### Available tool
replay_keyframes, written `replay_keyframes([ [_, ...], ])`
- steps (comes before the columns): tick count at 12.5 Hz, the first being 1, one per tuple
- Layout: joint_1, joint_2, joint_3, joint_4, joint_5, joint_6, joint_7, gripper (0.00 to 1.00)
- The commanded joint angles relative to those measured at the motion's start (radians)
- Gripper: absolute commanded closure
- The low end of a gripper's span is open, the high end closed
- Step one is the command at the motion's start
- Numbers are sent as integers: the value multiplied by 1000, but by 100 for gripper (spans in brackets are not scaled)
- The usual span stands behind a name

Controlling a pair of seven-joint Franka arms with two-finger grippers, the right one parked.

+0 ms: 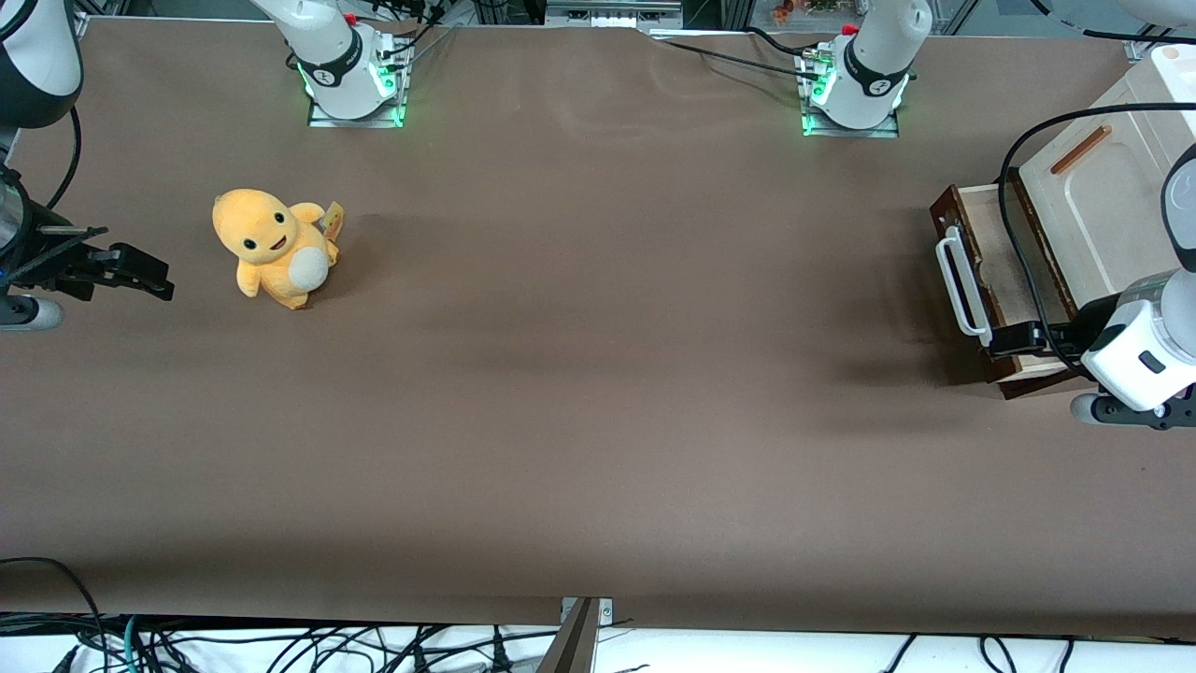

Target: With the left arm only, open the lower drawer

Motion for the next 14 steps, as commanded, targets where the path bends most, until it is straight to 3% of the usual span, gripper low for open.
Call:
replay_keyframes([
  [1,-3,-38,9,-51,-25,56,30,0],
  [14,-3,-46,3,-36,-25,72,27,0],
])
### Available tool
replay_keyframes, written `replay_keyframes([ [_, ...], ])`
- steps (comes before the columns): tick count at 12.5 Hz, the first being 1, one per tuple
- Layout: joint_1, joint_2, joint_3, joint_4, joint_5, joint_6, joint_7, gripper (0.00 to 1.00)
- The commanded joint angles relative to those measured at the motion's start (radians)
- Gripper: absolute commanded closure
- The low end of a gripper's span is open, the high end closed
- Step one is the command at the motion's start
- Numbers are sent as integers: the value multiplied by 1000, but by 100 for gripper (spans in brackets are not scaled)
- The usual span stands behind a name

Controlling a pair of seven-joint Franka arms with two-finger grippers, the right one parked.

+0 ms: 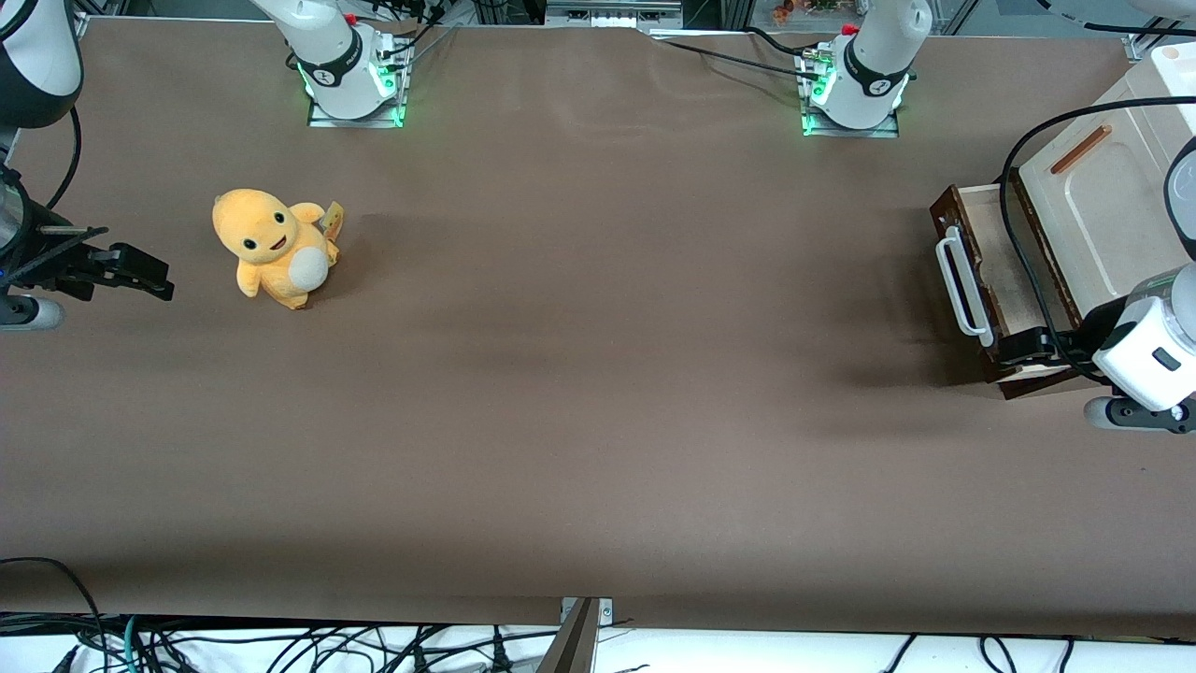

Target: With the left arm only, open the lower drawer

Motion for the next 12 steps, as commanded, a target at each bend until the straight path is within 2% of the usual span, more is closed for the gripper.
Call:
replay_keyframes([
  [1,-2,-24,5,-24,-27,9,26,0],
  [12,-16,-9,2,-21,-30,17,20,0],
])
